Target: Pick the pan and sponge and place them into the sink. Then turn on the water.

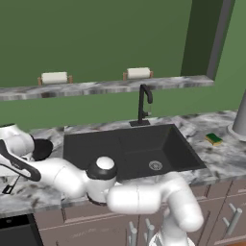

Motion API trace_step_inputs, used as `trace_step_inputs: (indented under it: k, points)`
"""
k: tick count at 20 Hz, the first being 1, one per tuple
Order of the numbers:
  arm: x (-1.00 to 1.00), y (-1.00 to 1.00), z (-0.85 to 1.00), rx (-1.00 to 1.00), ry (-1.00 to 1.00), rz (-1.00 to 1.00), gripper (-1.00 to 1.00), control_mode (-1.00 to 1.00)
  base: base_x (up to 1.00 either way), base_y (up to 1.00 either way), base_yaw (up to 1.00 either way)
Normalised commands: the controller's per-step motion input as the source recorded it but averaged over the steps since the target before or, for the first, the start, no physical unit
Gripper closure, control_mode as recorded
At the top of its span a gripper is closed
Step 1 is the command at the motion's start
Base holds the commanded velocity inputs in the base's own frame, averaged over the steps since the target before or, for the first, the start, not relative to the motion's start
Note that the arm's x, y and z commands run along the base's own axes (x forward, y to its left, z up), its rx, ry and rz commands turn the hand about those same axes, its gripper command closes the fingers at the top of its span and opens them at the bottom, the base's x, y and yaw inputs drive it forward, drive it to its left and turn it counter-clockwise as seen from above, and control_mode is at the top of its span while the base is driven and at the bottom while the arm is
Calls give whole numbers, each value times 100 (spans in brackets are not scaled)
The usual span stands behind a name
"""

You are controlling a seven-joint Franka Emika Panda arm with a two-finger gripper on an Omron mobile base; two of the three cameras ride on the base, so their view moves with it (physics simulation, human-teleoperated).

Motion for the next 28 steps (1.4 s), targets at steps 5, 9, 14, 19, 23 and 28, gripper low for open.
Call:
trace_step_inputs:
  k: [5,9,14,19,23,28]
  points:
    - [26,36,-29,0,0,0,-100,-100,0,0,0]
    - [20,17,-26,0,0,0,-100,-100,0,0,0]
    - [6,0,-25,0,0,0,-100,-100,0,0,0]
    - [0,-6,-25,0,0,-1,100,-100,0,0,0]
    - [0,-19,-21,0,0,-1,100,-100,0,0,0]
    - [0,-33,-13,0,0,0,100,-100,0,0,0]
